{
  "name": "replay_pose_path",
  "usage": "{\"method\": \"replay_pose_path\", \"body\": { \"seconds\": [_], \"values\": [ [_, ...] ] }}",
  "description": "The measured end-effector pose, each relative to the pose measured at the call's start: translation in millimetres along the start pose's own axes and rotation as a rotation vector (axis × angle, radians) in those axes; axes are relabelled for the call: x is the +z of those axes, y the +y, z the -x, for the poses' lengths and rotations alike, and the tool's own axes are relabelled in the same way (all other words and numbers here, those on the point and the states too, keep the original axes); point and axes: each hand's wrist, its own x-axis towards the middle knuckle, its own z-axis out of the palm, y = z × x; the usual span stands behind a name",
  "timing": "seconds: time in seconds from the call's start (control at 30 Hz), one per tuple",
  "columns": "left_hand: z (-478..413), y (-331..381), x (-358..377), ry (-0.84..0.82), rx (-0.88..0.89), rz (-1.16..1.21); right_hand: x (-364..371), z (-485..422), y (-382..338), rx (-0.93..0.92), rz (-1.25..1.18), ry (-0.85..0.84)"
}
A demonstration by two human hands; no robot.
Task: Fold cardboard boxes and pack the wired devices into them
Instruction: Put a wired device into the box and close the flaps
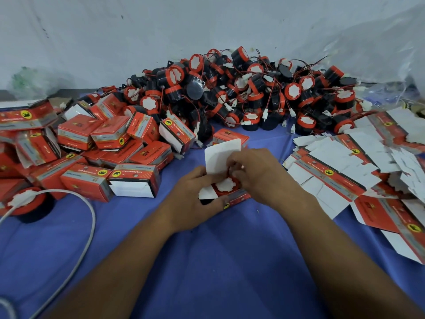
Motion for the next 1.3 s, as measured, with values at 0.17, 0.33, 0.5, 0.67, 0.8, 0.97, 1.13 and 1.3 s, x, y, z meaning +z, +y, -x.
{"method": "replay_pose_path", "body": {
  "seconds": [0.17, 0.33, 0.5, 0.67, 0.8, 0.97, 1.13, 1.3],
  "values": [
    [0.4, 0.8, -0.9, -0.017, -0.017, -0.029, 1.3, -1.0, 3.6, -0.081, 0.159, 0.083],
    [0.0, 2.9, -0.8, 0.018, -0.002, -0.03, -1.1, -1.1, 3.2, -0.058, 0.172, -0.064],
    [-1.9, 3.3, -0.3, 0.099, 0.023, -0.033, -2.6, 2.1, 9.3, -0.047, 0.252, -0.107],
    [-3.4, 1.0, -0.9, 0.299, -0.191, 0.218, 1.2, -1.4, 16.5, -0.064, 0.229, -0.151],
    [-3.4, -1.4, -2.4, 0.29, -0.226, 0.234, 5.2, 0.2, 19.9, -0.082, 0.157, -0.073],
    [-3.4, -0.1, -1.8, 0.309, -0.184, 0.174, 8.9, -3.8, 22.0, -0.192, 0.152, -0.047],
    [-4.2, -0.5, 1.6, 0.355, -0.148, 0.234, 15.0, -10.8, 21.0, -0.149, 0.092, -0.019],
    [-5.0, 3.4, 3.1, 0.369, -0.083, 0.239, 19.8, -13.3, 23.3, -0.112, 0.098, -0.013]
  ]
}}
